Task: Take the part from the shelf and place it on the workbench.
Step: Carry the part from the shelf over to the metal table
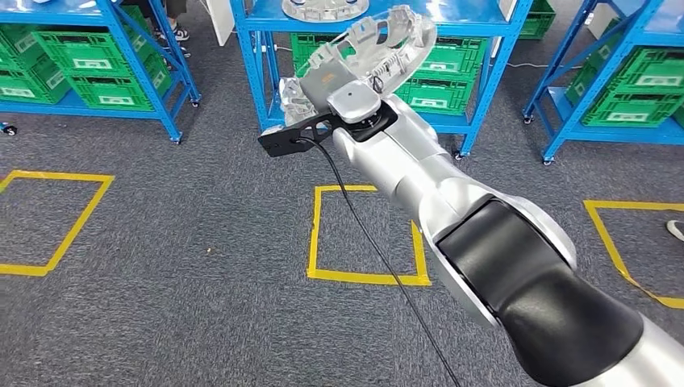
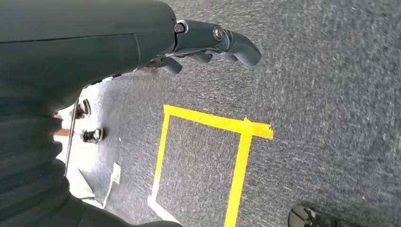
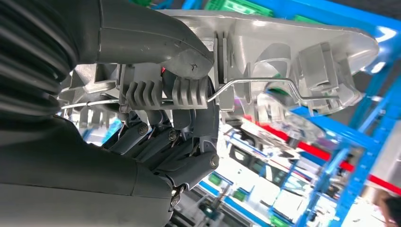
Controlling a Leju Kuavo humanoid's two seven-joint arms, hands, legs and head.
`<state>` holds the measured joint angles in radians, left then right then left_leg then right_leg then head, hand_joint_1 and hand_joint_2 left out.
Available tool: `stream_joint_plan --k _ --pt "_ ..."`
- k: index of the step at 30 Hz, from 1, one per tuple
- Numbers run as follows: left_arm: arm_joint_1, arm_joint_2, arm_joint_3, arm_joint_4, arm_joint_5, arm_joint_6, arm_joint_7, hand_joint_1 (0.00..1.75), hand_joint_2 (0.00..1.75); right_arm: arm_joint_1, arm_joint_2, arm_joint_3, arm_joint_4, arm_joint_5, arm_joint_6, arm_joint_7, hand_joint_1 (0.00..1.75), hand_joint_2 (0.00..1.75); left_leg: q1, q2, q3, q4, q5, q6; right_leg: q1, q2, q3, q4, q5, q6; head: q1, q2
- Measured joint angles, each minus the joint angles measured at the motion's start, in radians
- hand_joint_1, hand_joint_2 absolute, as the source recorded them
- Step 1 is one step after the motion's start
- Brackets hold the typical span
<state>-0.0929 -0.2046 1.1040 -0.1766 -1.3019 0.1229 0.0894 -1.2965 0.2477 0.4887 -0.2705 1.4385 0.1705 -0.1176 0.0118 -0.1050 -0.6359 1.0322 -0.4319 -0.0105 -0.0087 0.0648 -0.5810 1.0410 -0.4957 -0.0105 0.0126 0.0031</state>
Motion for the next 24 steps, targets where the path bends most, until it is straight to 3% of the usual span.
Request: stream_joint_plan --k 2,3,5,7,9,10,12,14,16,17,18,20,22,24 --pt "0.003 0.002 0.000 0.000 0.000 -0.004 0.008 0.00 1.75 -0.001 -0.001 0.000 0.000 -0.003 -0.001 0.000 1.73 1.75 0.004 -0.021 -0.009 -0.004 0.010 -0.016 0.002 -0.011 -0.001 -0.006 0.003 -0.006 0.000 0.000" --pt "0.006 0.002 0.000 0.000 -0.001 -0.005 0.012 0.00 1.75 -0.001 -0.001 0.000 0.000 -0.005 -0.001 0.000 1.73 1.75 0.005 -0.016 -0.013 -0.005 0.011 -0.022 0.002 -0.022 0.000 -0.011 0.007 -0.012 -0.001 0.000" --pt "0.009 0.003 0.000 0.001 -0.005 -0.006 0.016 0.00 1.75 -0.002 -0.007 0.000 0.000 -0.008 -0.002 0.001 1.73 1.75 0.000 0.032 -0.035 0.034 -0.016 -0.032 -0.002 -0.047 0.002 -0.022 0.017 -0.025 -0.004 0.000" --pt "0.008 0.004 -0.001 0.002 -0.009 -0.007 0.016 0.00 1.75 0.000 -0.018 0.000 0.000 -0.012 -0.003 0.001 1.73 1.75 0.001 0.088 -0.086 0.155 -0.081 -0.042 -0.001 -0.071 -0.001 -0.025 0.021 -0.031 -0.008 0.000" --pt "0.007 0.005 -0.002 0.002 -0.010 -0.008 0.015 0.00 1.75 0.004 -0.029 0.000 0.000 -0.016 -0.005 0.000 1.73 1.75 0.004 0.100 -0.128 0.264 -0.120 -0.049 0.000 -0.097 -0.004 -0.023 0.021 -0.031 -0.008 0.000" --pt "0.007 0.006 -0.002 0.002 -0.011 -0.008 0.014 0.00 1.75 0.006 -0.034 0.000 0.000 -0.019 -0.007 -0.001 1.73 1.75 0.005 0.102 -0.126 0.269 -0.113 -0.050 -0.001 -0.108 -0.004 -0.022 0.021 -0.030 -0.008 0.000" --pt "0.005 0.009 -0.002 0.002 -0.011 -0.009 0.008 0.00 1.75 0.010 -0.045 0.000 0.000 -0.025 -0.017 -0.003 1.73 1.75 0.006 0.119 -0.068 0.168 -0.058 -0.050 -0.001 -0.131 -0.004 -0.018 0.018 -0.026 -0.008 0.000" --pt "-0.012 0.004 -0.002 0.002 -0.010 -0.009 0.011 0.00 1.75 0.011 -0.055 0.000 0.000 -0.033 -0.033 -0.007 1.73 1.75 -0.003 0.167 -0.004 0.046 -0.020 -0.040 0.006 -0.154 -0.008 -0.010 0.013 -0.017 -0.009 0.000" --pt "-0.043 -0.003 -0.005 0.002 -0.013 -0.008 0.032 0.00 1.75 0.012 -0.061 0.000 0.000 -0.042 -0.042 -0.022 1.73 1.75 -0.011 0.183 0.008 0.006 -0.018 -0.022 0.015 -0.177 -0.011 -0.007 0.011 -0.009 -0.008 0.000" --pt "-0.058 -0.004 -0.008 0.002 -0.016 -0.008 0.043 0.00 1.75 0.013 -0.063 0.000 0.000 -0.047 -0.042 -0.034 1.73 1.75 -0.009 0.168 0.003 0.006 -0.015 -0.013 0.017 -0.189 -0.010 -0.008 0.011 -0.006 -0.006 0.000" --pt "-0.070 -0.006 -0.013 0.002 -0.020 -0.008 0.050 0.00 1.75 0.014 -0.064 0.000 0.000 -0.052 -0.041 -0.047 1.73 1.75 -0.008 0.156 0.001 0.005 -0.012 -0.007 0.016 -0.191 -0.009 -0.006 0.008 0.000 -0.006 0.000" --pt "-0.088 -0.005 -0.020 0.001 -0.026 -0.011 0.053 0.00 1.75 0.019 -0.068 0.000 0.000 -0.062 -0.039 -0.066 1.73 1.75 -0.005 0.133 -0.001 0.003 -0.005 0.006 0.009 -0.145 -0.026 0.036 -0.023 0.010 -0.006 0.000" --pt "-0.100 -0.001 -0.026 0.001 -0.029 -0.014 0.049 0.00 1.75 0.027 -0.077 0.000 0.000 -0.072 -0.037 -0.077 1.73 1.75 -0.003 0.108 -0.007 0.002 0.000 0.016 0.005 -0.084 -0.080 0.155 -0.087 0.016 -0.005 0.000" --pt "-0.103 0.006 -0.031 0.000 -0.030 -0.015 0.043 0.00 1.75 0.039 -0.088 0.000 0.000 -0.078 -0.036 -0.085 1.73 1.75 -0.004 0.078 -0.011 0.002 0.004 0.020 0.005 -0.068 -0.137 0.271 -0.127 0.014 -0.004 0.000"
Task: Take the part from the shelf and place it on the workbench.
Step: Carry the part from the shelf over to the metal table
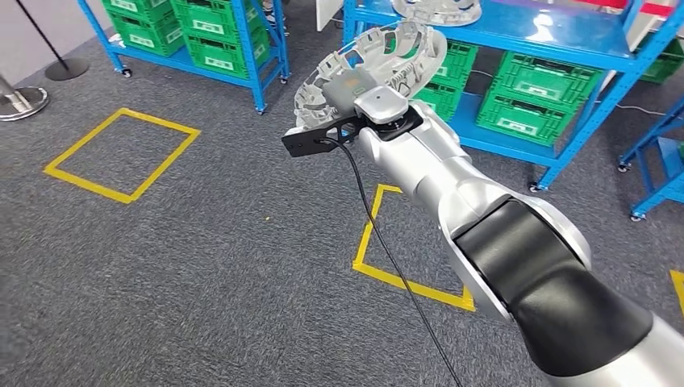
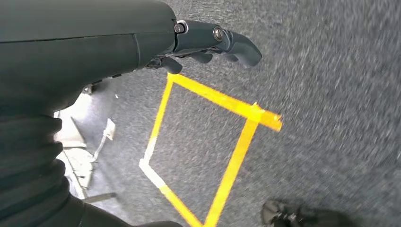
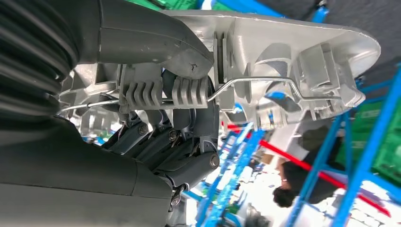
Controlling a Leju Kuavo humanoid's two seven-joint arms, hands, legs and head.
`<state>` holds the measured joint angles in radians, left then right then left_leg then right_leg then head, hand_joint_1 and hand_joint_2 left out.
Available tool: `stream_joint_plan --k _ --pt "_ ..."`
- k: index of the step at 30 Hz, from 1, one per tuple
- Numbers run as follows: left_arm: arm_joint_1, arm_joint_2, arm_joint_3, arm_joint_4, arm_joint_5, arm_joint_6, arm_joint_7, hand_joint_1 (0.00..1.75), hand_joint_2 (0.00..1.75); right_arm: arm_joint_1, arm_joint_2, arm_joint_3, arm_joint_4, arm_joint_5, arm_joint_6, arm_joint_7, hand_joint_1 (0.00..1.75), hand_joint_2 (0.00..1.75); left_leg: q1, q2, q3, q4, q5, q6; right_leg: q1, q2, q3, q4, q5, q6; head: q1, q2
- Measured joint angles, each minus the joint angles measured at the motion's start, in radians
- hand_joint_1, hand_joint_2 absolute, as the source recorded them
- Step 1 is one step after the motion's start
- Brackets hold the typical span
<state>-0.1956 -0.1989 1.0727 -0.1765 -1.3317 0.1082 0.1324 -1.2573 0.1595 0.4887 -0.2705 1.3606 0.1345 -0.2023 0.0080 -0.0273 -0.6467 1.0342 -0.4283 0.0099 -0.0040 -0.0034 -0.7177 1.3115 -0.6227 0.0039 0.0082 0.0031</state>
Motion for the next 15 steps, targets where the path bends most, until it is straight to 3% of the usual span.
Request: stream_joint_plan --k 1,2,3,5,7,9,10,12,13,15 --pt "0.001 0.004 -0.001 0.000 0.000 0.000 -0.002 0.00 1.75 0.006 -0.004 0.000 0.000 -0.002 0.000 -0.003 1.73 1.75 0.000 -0.016 -0.001 0.000 0.001 0.000 0.000 0.002 -0.009 0.013 0.006 -0.002 0.000 0.000" --pt "0.002 0.008 -0.002 -0.001 0.000 -0.001 -0.002 0.00 1.75 0.010 -0.006 0.000 0.000 -0.004 0.000 -0.007 1.73 1.75 0.000 -0.033 -0.001 0.001 0.003 -0.001 0.000 0.005 0.002 -0.014 0.031 -0.006 0.000 0.000" --pt "0.003 0.011 -0.003 -0.001 0.000 -0.001 -0.002 0.00 1.75 0.013 -0.008 0.000 0.000 -0.007 0.000 -0.009 1.73 1.75 0.000 -0.048 -0.001 0.002 0.004 -0.003 0.000 0.014 0.028 -0.074 0.068 -0.010 0.000 0.000" --pt "0.004 0.014 -0.003 -0.001 0.000 -0.002 -0.001 0.00 1.75 0.014 -0.010 0.000 0.000 -0.012 -0.001 -0.009 1.73 1.75 0.000 -0.074 -0.007 0.006 0.007 -0.010 -0.003 0.062 0.087 -0.207 0.126 -0.018 -0.001 0.000" --pt "0.005 0.015 -0.005 0.000 0.000 -0.002 0.001 0.00 1.75 0.015 -0.011 0.000 0.000 -0.014 -0.002 -0.009 1.73 1.75 0.004 -0.095 -0.017 0.006 0.013 -0.023 -0.001 0.088 0.108 -0.263 0.141 -0.019 -0.002 0.000" --pt "0.011 0.017 -0.007 0.000 0.000 -0.003 0.002 0.00 1.75 0.016 -0.009 0.000 -0.001 -0.014 -0.003 -0.009 1.73 1.75 0.008 -0.117 -0.024 0.001 0.020 -0.037 0.000 0.062 0.110 -0.269 0.146 -0.023 -0.003 0.000" --pt "0.015 0.018 -0.009 0.000 -0.001 -0.003 0.002 0.00 1.75 0.016 -0.007 0.000 -0.002 -0.014 -0.003 -0.007 1.73 1.75 0.006 -0.107 -0.029 0.006 0.016 -0.043 -0.002 0.049 0.113 -0.275 0.149 -0.029 -0.004 0.000" --pt "0.020 0.018 -0.012 0.001 -0.002 -0.005 0.002 0.00 1.75 0.016 -0.005 0.000 -0.004 -0.017 -0.004 0.001 1.73 1.75 0.001 -0.049 -0.058 0.065 -0.020 -0.051 -0.006 0.021 0.118 -0.284 0.155 -0.040 -0.009 0.000" --pt "0.020 0.017 -0.012 0.002 -0.002 -0.007 0.001 0.00 1.75 0.018 -0.004 0.000 -0.005 -0.018 -0.005 0.005 1.73 1.75 -0.001 -0.012 -0.084 0.124 -0.051 -0.054 -0.005 0.008 0.119 -0.285 0.155 -0.043 -0.011 0.000" --pt "0.021 0.017 -0.012 0.002 -0.002 -0.007 0.001 0.00 1.75 0.022 -0.005 0.000 -0.005 -0.021 -0.007 0.010 1.73 1.75 0.003 0.019 -0.137 0.246 -0.100 -0.060 -0.003 -0.018 0.118 -0.283 0.154 -0.045 -0.012 0.000"
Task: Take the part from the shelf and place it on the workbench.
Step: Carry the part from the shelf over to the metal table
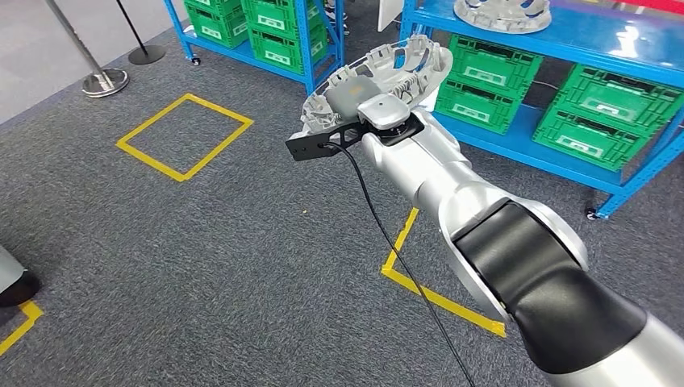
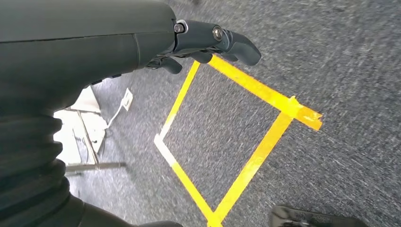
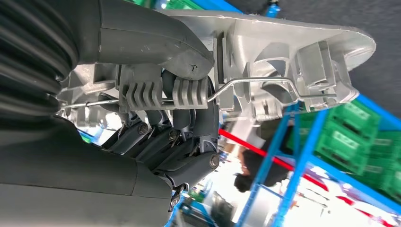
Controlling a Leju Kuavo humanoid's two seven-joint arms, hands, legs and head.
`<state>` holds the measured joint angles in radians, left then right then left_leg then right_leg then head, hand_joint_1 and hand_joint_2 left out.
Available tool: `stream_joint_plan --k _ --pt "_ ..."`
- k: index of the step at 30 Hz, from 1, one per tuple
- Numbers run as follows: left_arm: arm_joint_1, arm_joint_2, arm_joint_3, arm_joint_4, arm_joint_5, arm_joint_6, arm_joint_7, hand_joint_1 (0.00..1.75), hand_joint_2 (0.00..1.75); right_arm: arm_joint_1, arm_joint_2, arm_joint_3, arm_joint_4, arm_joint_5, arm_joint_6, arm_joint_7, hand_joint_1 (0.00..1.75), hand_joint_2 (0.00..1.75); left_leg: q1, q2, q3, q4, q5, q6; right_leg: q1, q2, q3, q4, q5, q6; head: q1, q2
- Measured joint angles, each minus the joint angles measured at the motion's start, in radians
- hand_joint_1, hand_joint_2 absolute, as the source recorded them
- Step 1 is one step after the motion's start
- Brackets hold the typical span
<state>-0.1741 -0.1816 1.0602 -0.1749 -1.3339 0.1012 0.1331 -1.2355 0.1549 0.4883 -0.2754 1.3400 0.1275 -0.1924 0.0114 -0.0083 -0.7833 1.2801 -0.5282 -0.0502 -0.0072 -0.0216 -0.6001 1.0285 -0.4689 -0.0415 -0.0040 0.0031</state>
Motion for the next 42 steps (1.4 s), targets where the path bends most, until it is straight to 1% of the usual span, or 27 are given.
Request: stream_joint_plan --k 1,2,3,5,7,9,10,12,14,16,17,18,20,22,23,25,26,27,28,30,32,33,34,36,38,41,42 --pt "0.001 0.000 0.000 0.000 0.001 0.000 0.000 0.00 1.75 0.002 0.000 0.000 0.000 0.000 -0.002 0.001 1.73 1.75 0.002 0.004 -0.008 0.024 -0.003 -0.002 0.000 -0.013 0.000 0.001 -0.001 0.000 0.000 0.000" --pt "0.002 0.001 0.000 0.000 0.002 0.001 0.000 0.00 1.75 0.004 0.000 0.000 0.000 0.000 -0.003 0.001 1.73 1.75 0.003 0.007 0.003 0.008 0.011 -0.003 0.000 -0.026 0.000 0.003 -0.003 0.001 0.000 0.000" --pt "0.003 0.002 0.000 0.000 0.003 0.002 0.000 0.00 1.75 0.004 0.001 0.000 0.000 -0.001 -0.004 0.003 1.73 1.75 0.004 0.015 0.034 -0.046 0.039 -0.003 0.000 -0.038 0.000 0.005 -0.005 0.003 0.000 0.000" --pt "0.001 0.003 0.000 -0.001 0.005 0.003 -0.003 0.00 1.75 0.003 0.000 0.000 -0.001 -0.003 -0.004 0.009 1.73 1.75 0.000 0.055 0.106 -0.181 0.083 0.002 0.003 -0.063 0.000 0.010 -0.012 0.011 0.000 0.000" --pt "-0.002 0.003 0.000 -0.001 0.005 0.003 -0.005 0.00 1.75 -0.001 -0.003 0.000 -0.001 -0.003 -0.003 0.014 1.73 1.75 -0.008 0.074 0.135 -0.240 0.095 0.014 0.009 -0.082 0.000 0.012 -0.015 0.021 0.002 0.000" --pt "-0.003 0.003 0.000 -0.001 0.005 0.003 -0.005 0.00 1.75 -0.004 -0.004 0.000 -0.002 -0.003 0.000 0.010 1.73 1.75 -0.011 0.051 0.132 -0.241 0.100 0.029 0.011 -0.102 0.002 0.009 -0.015 0.031 0.003 0.000" --pt "-0.003 0.002 0.000 -0.001 0.004 0.003 -0.005 0.00 1.75 -0.005 -0.006 0.000 -0.003 -0.003 0.002 0.007 1.73 1.75 -0.010 0.040 0.132 -0.244 0.103 0.035 0.008 -0.097 0.002 0.012 -0.020 0.036 0.004 0.000" --pt "-0.005 0.001 0.000 -0.001 0.004 0.003 -0.002 0.00 1.75 -0.008 -0.010 0.000 -0.004 -0.003 0.006 0.003 1.73 1.75 -0.006 0.018 0.132 -0.249 0.109 0.048 0.003 -0.051 -0.021 0.069 -0.059 0.044 0.005 0.000" --pt "-0.010 0.000 0.000 -0.001 0.005 0.003 0.000 0.00 1.75 -0.010 -0.017 0.000 -0.004 -0.005 0.010 0.001 1.73 1.75 -0.005 -0.005 0.129 -0.250 0.112 0.057 0.000 0.004 -0.084 0.203 -0.121 0.046 0.006 0.000" --pt "-0.013 -0.003 0.000 -0.001 0.010 0.004 0.001 0.00 1.75 -0.009 -0.023 0.000 -0.004 -0.007 0.015 0.003 1.73 1.75 -0.006 -0.034 0.128 -0.249 0.114 0.060 0.001 0.020 -0.135 0.301 -0.146 0.046 0.007 0.000" --pt "-0.013 -0.004 0.000 0.000 0.012 0.004 0.003 0.00 1.75 -0.010 -0.024 0.000 -0.004 -0.008 0.016 0.006 1.73 1.75 -0.007 -0.049 0.127 -0.249 0.115 0.060 0.002 0.023 -0.136 0.297 -0.131 0.043 0.007 0.000" --pt "-0.013 -0.005 0.000 0.000 0.014 0.005 0.006 0.00 1.75 -0.011 -0.026 0.000 -0.004 -0.009 0.015 0.009 1.73 1.75 -0.007 -0.064 0.127 -0.248 0.116 0.059 0.003 0.028 -0.117 0.252 -0.100 0.038 0.007 0.000" --pt "-0.016 -0.008 0.000 0.001 0.013 0.002 0.016 0.00 1.75 -0.018 -0.030 -0.001 -0.004 -0.014 0.011 0.014 1.73 1.75 -0.007 -0.092 0.124 -0.245 0.119 0.054 0.002 0.071 -0.051 0.109 -0.032 0.025 0.006 0.000" --pt "-0.023 -0.011 -0.001 0.001 0.008 -0.003 0.023 0.00 1.75 -0.024 -0.037 -0.001 -0.005 -0.022 0.000 0.015 1.73 1.75 -0.003 -0.118 0.115 -0.244 0.125 0.043 0.003 0.107 -0.014 0.022 -0.006 0.020 0.006 0.000" --pt "-0.025 -0.012 -0.001 0.001 0.005 -0.005 0.027 0.00 1.75 -0.026 -0.039 -0.001 -0.005 -0.026 -0.007 0.015 1.73 1.75 0.000 -0.130 0.111 -0.246 0.129 0.036 0.005 0.108 -0.011 0.012 -0.008 0.019 0.006 0.000" --pt "-0.028 -0.010 -0.003 0.000 0.002 -0.008 0.035 0.00 1.75 -0.028 -0.043 -0.001 -0.008 -0.030 -0.017 0.015 1.73 1.75 0.004 -0.154 0.106 -0.252 0.136 0.023 0.004 0.080 -0.004 0.002 -0.002 0.015 0.008 0.000" --pt "-0.028 -0.010 -0.004 0.000 0.001 -0.008 0.039 0.00 1.75 -0.029 -0.044 -0.002 -0.010 -0.031 -0.019 0.016 1.73 1.75 0.004 -0.154 0.104 -0.252 0.136 0.019 0.001 0.068 0.002 -0.005 0.002 0.013 0.009 0.000" --pt "-0.029 -0.009 -0.004 0.000 0.001 -0.009 0.041 0.00 1.75 -0.030 -0.045 -0.002 -0.011 -0.032 -0.020 0.015 1.73 1.75 0.001 -0.136 0.098 -0.243 0.129 0.016 -0.002 0.057 0.008 -0.013 0.007 0.009 0.007 0.000" --pt "-0.030 -0.009 -0.004 0.000 0.000 -0.009 0.043 0.00 1.75 -0.031 -0.046 -0.002 -0.011 -0.032 -0.021 0.015 1.73 1.75 -0.001 -0.102 0.085 -0.214 0.109 0.014 -0.003 0.047 0.012 -0.018 0.010 0.006 0.005 0.000" --pt "-0.038 -0.007 -0.005 0.000 0.003 -0.009 0.042 0.00 1.75 -0.031 -0.050 -0.002 -0.011 -0.032 -0.021 0.010 1.73 1.75 -0.003 -0.029 0.034 -0.101 0.050 0.007 -0.001 0.024 0.016 -0.022 0.012 0.002 0.000 0.000" --pt "-0.045 -0.004 -0.005 0.000 0.010 -0.008 0.037 0.00 1.75 -0.029 -0.055 -0.002 -0.011 -0.031 -0.021 0.003 1.73 1.75 0.004 0.000 -0.013 0.005 0.012 -0.002 -0.001 -0.004 0.016 -0.021 0.010 0.002 0.000 0.000" --pt "-0.048 -0.003 -0.005 0.000 0.013 -0.008 0.034 0.00 1.75 -0.028 -0.056 -0.002 -0.012 -0.031 -0.022 0.000 1.73 1.75 0.007 0.005 -0.014 0.014 0.017 -0.006 -0.001 -0.018 0.016 -0.020 0.009 0.004 0.000 0.000" --pt "-0.052 -0.002 -0.005 0.000 0.014 -0.008 0.031 0.00 1.75 -0.028 -0.058 -0.002 -0.012 -0.033 -0.024 -0.003 1.73 1.75 0.011 0.011 0.006 -0.020 0.039 -0.010 -0.002 -0.031 0.017 -0.018 0.006 0.007 0.000 0.000" --pt "-0.058 -0.004 -0.006 -0.001 0.008 -0.008 0.024 0.00 1.75 -0.028 -0.063 -0.002 -0.014 -0.035 -0.030 -0.006 1.73 1.75 0.011 0.048 0.082 -0.149 0.091 -0.013 -0.002 -0.055 0.016 -0.009 -0.003 0.018 0.000 0.000" --pt "-0.060 -0.011 -0.009 0.000 -0.004 -0.007 0.022 0.00 1.75 -0.027 -0.076 -0.002 -0.019 -0.038 -0.046 -0.008 1.73 1.75 0.006 0.072 0.125 -0.230 0.111 -0.001 0.004 -0.078 0.015 0.002 -0.014 0.031 0.003 0.000" --pt "-0.055 -0.020 -0.017 0.001 -0.016 -0.005 0.035 0.00 1.75 -0.021 -0.090 -0.002 -0.026 -0.047 -0.074 -0.016 1.73 1.75 0.005 0.043 0.120 -0.234 0.110 0.025 0.004 -0.101 0.018 0.005 -0.023 0.044 0.009 0.000" --pt "-0.053 -0.022 -0.020 0.001 -0.018 -0.005 0.039 0.00 1.75 -0.020 -0.093 -0.002 -0.027 -0.049 -0.078 -0.018 1.73 1.75 0.005 0.032 0.119 -0.234 0.111 0.031 0.000 -0.088 0.015 0.014 -0.032 0.049 0.010 0.000"
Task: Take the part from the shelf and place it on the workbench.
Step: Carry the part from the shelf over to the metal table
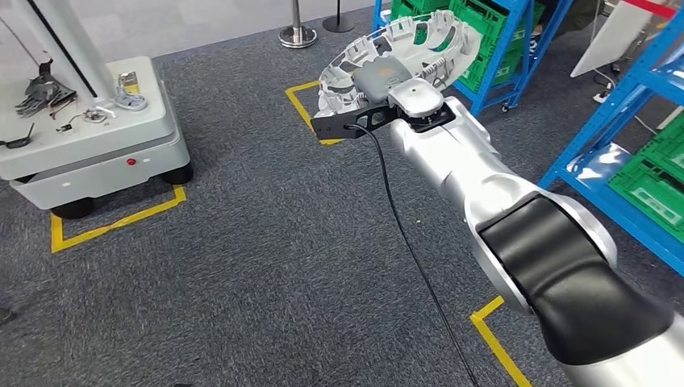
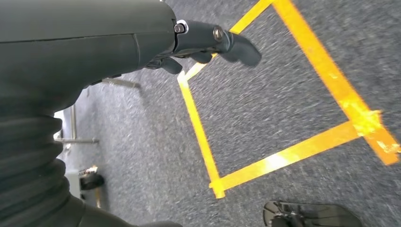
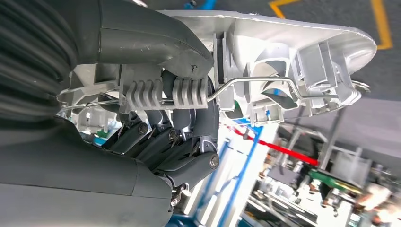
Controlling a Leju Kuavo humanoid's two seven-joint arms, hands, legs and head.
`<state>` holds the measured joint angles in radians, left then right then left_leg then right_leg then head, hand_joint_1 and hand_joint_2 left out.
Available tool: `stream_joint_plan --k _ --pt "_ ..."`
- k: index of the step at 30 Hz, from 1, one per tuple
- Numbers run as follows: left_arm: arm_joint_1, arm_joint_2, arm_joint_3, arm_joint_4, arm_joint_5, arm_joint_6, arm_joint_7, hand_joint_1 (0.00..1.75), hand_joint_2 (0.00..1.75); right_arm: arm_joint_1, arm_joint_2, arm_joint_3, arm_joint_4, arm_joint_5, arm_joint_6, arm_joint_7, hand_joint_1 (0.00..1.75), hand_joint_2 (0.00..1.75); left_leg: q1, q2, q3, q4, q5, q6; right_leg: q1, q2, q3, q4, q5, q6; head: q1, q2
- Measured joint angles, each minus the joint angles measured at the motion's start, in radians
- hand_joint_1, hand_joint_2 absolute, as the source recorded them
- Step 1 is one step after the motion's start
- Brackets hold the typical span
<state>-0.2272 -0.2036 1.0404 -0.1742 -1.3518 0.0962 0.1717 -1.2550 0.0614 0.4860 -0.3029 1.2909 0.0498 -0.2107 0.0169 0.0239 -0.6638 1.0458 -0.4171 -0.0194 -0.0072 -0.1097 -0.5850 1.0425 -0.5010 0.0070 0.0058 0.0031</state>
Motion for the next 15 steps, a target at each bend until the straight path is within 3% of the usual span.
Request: stream_joint_plan --k 1,3,5,6,7,8,10,12,14,15 --pt "0.000 -0.002 -0.002 0.000 -0.001 0.000 0.002 0.00 1.75 0.002 -0.003 0.000 -0.001 -0.002 -0.001 -0.001 1.73 1.75 0.001 -0.011 0.000 -0.001 0.001 0.006 -0.003 0.025 -0.012 0.029 -0.020 0.003 0.001 0.000" --pt "-0.002 -0.004 -0.007 0.000 -0.004 -0.002 0.005 0.00 1.75 0.008 -0.010 0.000 -0.001 -0.004 -0.004 -0.003 1.73 1.75 0.001 -0.034 -0.001 -0.001 0.003 0.015 -0.005 0.086 -0.065 0.144 -0.079 0.004 0.003 0.000" --pt "-0.004 -0.006 -0.010 0.000 -0.004 -0.005 0.003 0.00 1.75 0.019 -0.014 0.000 -0.002 -0.003 -0.011 -0.009 1.73 1.75 -0.003 -0.062 -0.002 -0.001 0.003 0.021 -0.001 0.106 -0.128 0.265 -0.120 -0.002 0.003 0.000" --pt "-0.003 -0.006 -0.011 0.000 -0.001 -0.005 -0.002 0.00 1.75 0.025 -0.014 0.000 -0.002 -0.002 -0.017 -0.012 1.73 1.75 -0.006 -0.077 -0.002 -0.001 0.004 0.022 0.002 0.109 -0.142 0.283 -0.115 -0.007 0.003 0.000" --pt "-0.002 -0.007 -0.011 0.000 0.005 -0.004 -0.009 0.00 1.75 0.029 -0.013 0.000 -0.002 -0.001 -0.024 -0.015 1.73 1.75 -0.007 -0.093 -0.002 -0.001 0.005 0.022 0.005 0.113 -0.136 0.260 -0.091 -0.015 0.003 0.000" --pt "-0.003 -0.007 -0.011 0.000 0.013 -0.002 -0.018 0.00 1.75 0.033 -0.010 0.000 -0.002 -0.001 -0.034 -0.016 1.73 1.75 -0.009 -0.109 -0.001 0.000 0.006 0.022 0.009 0.122 -0.112 0.201 -0.053 -0.025 0.003 0.000" --pt "-0.005 -0.010 -0.011 0.000 0.029 0.003 -0.039 0.00 1.75 0.035 -0.003 0.000 -0.006 0.000 -0.058 -0.018 1.73 1.75 -0.008 -0.135 -0.005 0.000 0.011 0.017 0.016 0.169 -0.052 0.062 0.010 -0.043 0.003 0.000" --pt "-0.006 -0.010 -0.011 0.000 0.042 0.004 -0.053 0.00 1.75 0.034 0.011 0.001 -0.013 0.003 -0.075 -0.021 1.73 1.75 -0.003 -0.155 -0.013 -0.002 0.017 0.007 0.021 0.193 -0.026 0.003 0.029 -0.048 0.004 0.000" --pt "-0.002 -0.005 -0.010 0.000 0.053 0.004 -0.057 0.00 1.75 0.034 0.031 0.005 -0.022 0.008 -0.079 -0.017 1.73 1.75 -0.001 -0.173 -0.018 -0.008 0.025 -0.006 0.021 0.170 -0.021 -0.007 0.034 -0.048 0.006 0.000" --pt "0.003 -0.002 -0.010 0.000 0.057 0.004 -0.055 0.00 1.75 0.033 0.039 0.007 -0.026 0.010 -0.079 -0.013 1.73 1.75 -0.002 -0.168 -0.020 -0.009 0.025 -0.010 0.020 0.158 -0.016 -0.014 0.038 -0.050 0.006 0.000"
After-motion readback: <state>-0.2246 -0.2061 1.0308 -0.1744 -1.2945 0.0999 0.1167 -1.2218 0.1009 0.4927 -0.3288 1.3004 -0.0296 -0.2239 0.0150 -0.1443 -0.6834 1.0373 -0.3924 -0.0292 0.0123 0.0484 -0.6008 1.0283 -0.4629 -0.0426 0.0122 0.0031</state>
